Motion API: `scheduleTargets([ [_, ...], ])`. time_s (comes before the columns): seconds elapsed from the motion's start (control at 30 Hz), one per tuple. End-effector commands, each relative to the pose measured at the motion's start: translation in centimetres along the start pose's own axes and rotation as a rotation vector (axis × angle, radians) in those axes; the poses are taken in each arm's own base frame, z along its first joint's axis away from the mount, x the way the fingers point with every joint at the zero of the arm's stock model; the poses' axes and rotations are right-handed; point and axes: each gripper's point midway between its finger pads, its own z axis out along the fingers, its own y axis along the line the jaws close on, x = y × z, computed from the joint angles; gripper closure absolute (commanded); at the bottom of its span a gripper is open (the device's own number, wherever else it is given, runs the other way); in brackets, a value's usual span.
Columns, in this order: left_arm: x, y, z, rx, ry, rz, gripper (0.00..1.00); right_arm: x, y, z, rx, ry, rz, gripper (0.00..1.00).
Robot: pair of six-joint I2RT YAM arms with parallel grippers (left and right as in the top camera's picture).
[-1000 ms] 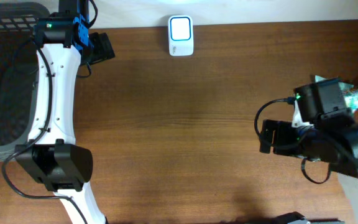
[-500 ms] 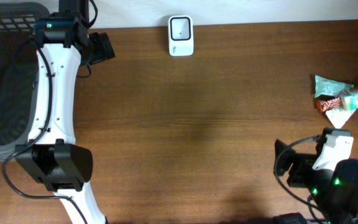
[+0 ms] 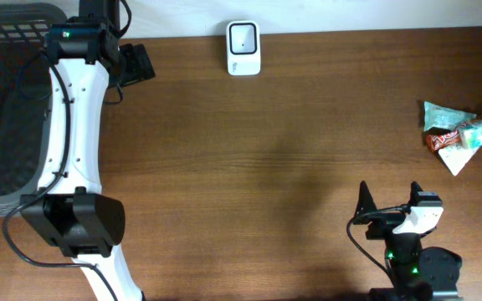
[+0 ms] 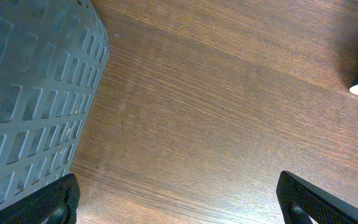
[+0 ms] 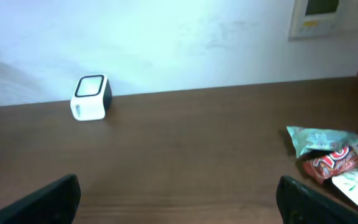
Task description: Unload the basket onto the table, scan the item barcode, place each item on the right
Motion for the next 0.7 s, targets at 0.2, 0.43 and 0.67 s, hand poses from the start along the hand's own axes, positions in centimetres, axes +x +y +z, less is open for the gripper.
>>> scheduleTargets([
  [0.2,-0.1,0.0,0.0,0.000,-0.002,-0.007,0.01,0.5,0.5,1.4,-0.031,-0.109,-0.277,0.01],
  [0.43,-0.1,0.0,0.0,0.000,-0.002,-0.007,0.01,1.8,0.1,2.4,-0.019,-0.164,-0.275,0.01],
  [0.67,-0.1,0.0,0.0,0.000,-0.002,-0.007,0.01,4.5,-2.3,2.6,0.099,-0.051,-0.048,0.01],
])
